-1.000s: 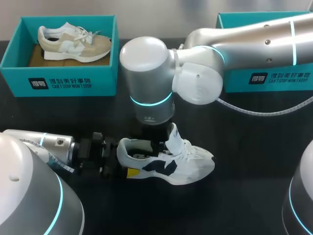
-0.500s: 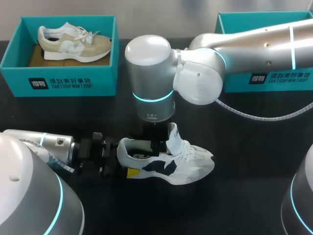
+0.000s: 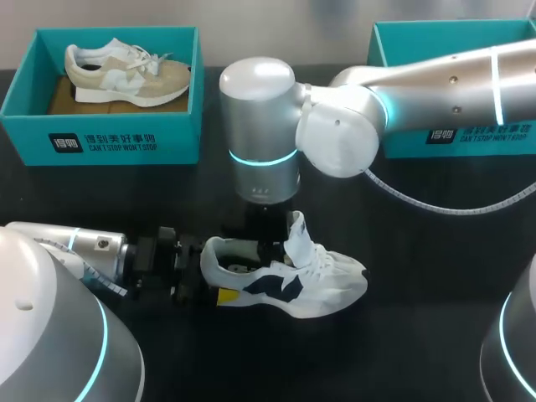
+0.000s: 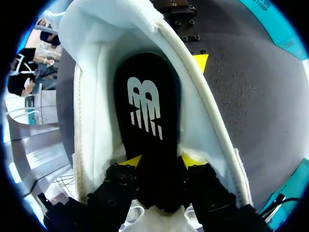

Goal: Take the shoe out of the shoebox, open the shoe tongue, remove and reinsert the insole, then place the shoe into the shoebox

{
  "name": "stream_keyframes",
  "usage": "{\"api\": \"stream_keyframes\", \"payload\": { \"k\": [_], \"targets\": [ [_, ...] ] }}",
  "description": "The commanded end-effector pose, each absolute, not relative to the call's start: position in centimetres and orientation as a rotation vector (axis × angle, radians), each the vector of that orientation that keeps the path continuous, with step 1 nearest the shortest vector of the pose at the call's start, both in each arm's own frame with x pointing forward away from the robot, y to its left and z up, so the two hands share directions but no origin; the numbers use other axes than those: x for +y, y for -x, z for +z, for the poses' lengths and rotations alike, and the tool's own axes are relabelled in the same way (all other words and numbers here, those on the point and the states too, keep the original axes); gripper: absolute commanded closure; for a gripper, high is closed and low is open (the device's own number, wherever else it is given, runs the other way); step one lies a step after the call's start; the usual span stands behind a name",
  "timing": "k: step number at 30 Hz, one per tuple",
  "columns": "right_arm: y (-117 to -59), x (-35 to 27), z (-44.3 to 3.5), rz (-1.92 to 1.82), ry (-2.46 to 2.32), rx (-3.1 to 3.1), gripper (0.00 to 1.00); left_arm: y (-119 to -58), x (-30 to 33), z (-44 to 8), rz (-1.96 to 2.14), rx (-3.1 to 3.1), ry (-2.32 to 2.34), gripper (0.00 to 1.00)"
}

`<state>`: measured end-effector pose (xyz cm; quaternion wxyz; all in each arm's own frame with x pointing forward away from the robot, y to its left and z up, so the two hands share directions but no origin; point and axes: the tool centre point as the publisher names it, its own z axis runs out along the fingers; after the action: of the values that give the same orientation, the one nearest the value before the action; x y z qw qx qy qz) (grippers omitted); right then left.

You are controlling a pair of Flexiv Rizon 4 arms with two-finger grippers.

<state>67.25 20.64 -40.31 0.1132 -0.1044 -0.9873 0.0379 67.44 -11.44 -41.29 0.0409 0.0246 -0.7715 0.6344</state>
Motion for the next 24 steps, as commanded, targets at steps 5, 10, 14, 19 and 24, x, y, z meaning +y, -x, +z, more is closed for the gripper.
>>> {"api": "stream_keyframes", "payload": {
  "k": [5,10,14,19,24],
  "targets": [
    [-64.1,21.0,-43.7,0.086,0.287,-2.836,0.64,-67.5,-11.2,-41.5,1.944,-2.365,-0.079,1.00],
    [-63.4,20.9,-43.9,0.080,0.289,-2.826,0.71,-67.5,-11.2,-41.5,1.944,-2.365,-0.079,1.00],
    [-63.2,21.0,-43.7,0.077,0.290,-2.829,0.71,-67.5,-11.2,-41.5,1.944,-2.365,-0.079,1.00],
    [-63.5,21.1,-44.1,0.053,0.280,-2.818,1.00,-67.5,-11.2,-41.5,1.944,-2.365,-0.079,1.00],
    [-63.4,21.0,-42.8,-0.035,0.272,-2.838,1.00,-67.5,-11.2,-41.5,1.944,-2.365,-0.079,1.00]
  ]
}}
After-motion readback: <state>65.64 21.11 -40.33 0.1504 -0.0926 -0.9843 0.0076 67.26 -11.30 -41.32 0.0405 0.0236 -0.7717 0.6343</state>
